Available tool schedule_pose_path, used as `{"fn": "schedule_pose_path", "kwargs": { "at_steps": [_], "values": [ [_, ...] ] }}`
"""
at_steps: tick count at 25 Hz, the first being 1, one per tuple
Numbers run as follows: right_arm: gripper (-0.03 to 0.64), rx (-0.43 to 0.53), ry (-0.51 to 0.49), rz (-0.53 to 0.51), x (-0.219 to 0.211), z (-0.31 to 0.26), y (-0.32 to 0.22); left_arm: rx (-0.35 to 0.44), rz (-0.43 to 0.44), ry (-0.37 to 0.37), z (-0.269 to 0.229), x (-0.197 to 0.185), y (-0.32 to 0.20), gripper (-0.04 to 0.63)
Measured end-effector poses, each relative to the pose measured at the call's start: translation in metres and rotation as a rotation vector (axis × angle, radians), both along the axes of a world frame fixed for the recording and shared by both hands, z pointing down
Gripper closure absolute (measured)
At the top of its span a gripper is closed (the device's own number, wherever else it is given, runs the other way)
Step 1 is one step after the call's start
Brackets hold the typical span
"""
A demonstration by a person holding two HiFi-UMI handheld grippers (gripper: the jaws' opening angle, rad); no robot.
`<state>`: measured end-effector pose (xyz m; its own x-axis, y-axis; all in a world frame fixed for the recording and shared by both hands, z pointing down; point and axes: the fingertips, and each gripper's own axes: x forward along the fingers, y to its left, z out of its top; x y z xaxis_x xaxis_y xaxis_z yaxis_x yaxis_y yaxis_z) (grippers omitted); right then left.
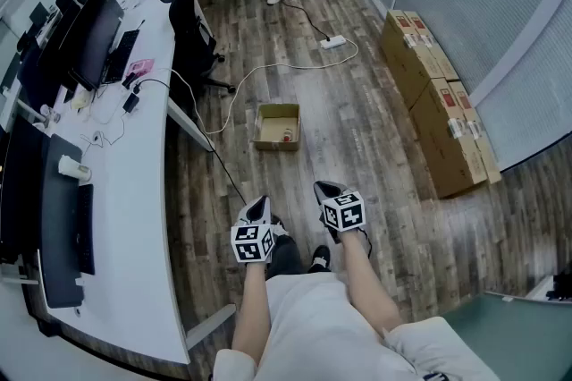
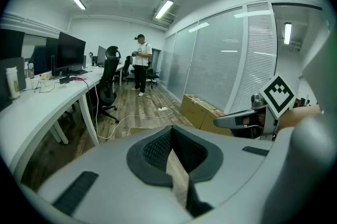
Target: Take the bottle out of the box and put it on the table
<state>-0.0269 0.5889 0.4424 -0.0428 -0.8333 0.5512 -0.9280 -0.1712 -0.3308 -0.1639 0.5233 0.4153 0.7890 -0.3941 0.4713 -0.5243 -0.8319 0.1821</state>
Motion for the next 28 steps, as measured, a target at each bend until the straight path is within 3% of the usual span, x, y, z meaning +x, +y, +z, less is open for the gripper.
{"fn": "schedule_pose_path", "kwargs": {
  "at_steps": [9, 17, 22, 25, 28],
  "values": [
    [0.578, -0.001, -0.001, -0.011, 0.002, 0.007, -0.022, -0.013, -0.025, -0.008, 0.006, -0.001, -0.020, 0.581],
    [0.578, 0.094, 0.027, 0.047, 0.023, -0.007, -0.057, -0.014, 0.005, 0.004, 0.002, 0.019, -0.056, 0.581],
    [0.578, 0.091, 0.048, 0.111, 0.045, -0.013, -0.079, 0.039, 0.015, -0.001, -0.008, 0.034, -0.095, 0.581],
    [0.577, 0.075, 0.068, 0.095, 0.054, -0.017, -0.093, 0.074, 0.023, 0.006, -0.017, 0.046, -0.119, 0.581],
    [0.577, 0.092, 0.003, 0.085, 0.059, -0.020, -0.109, 0.062, 0.064, 0.034, -0.022, 0.062, -0.136, 0.581]
  ]
}}
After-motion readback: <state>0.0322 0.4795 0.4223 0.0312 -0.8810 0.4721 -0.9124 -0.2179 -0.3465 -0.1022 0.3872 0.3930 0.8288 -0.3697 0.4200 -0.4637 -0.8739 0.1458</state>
